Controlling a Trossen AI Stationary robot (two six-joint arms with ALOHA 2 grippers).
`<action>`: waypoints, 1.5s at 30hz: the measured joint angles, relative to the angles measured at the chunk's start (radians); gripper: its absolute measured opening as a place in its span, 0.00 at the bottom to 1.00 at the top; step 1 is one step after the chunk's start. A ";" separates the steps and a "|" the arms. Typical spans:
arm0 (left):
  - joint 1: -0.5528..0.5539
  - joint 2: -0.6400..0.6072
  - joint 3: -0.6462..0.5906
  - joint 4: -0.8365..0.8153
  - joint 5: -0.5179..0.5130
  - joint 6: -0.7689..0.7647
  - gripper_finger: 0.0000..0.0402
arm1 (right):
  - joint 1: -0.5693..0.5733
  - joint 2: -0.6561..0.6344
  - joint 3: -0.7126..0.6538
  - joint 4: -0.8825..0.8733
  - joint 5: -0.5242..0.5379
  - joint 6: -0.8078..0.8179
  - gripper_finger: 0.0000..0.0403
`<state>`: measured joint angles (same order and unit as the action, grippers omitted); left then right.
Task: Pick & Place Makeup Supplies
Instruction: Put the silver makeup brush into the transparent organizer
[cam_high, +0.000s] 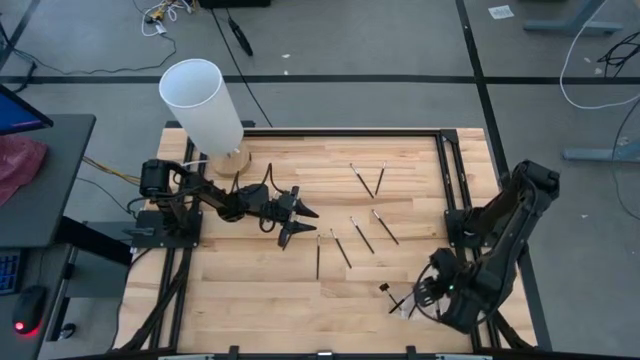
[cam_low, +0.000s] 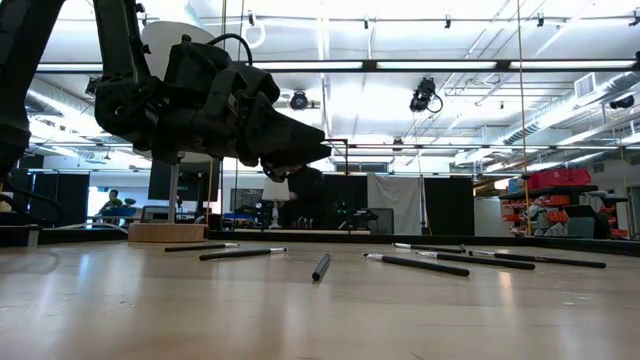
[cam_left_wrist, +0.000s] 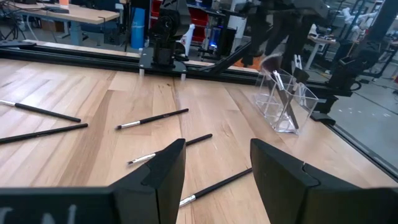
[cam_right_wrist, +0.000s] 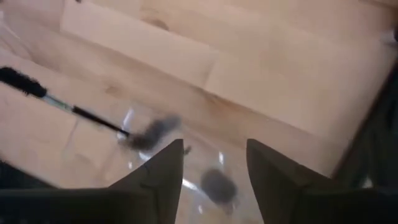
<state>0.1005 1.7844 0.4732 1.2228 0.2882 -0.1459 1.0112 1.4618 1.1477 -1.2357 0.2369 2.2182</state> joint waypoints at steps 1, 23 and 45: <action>0.000 0.000 0.000 0.000 0.000 0.000 0.46 | -0.002 -0.015 0.000 -0.005 -0.012 0.002 0.44; 0.000 0.000 0.000 -0.014 -0.007 -0.006 0.46 | -0.305 -0.017 -0.019 0.033 0.522 -0.493 0.40; 0.000 0.000 0.000 -0.035 -0.052 -0.008 0.46 | -0.762 -0.017 -0.666 1.075 0.395 -1.258 0.63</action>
<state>0.1009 1.7847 0.4736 1.1881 0.2359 -0.1535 0.2492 1.4445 0.4817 -0.1608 0.6322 0.9602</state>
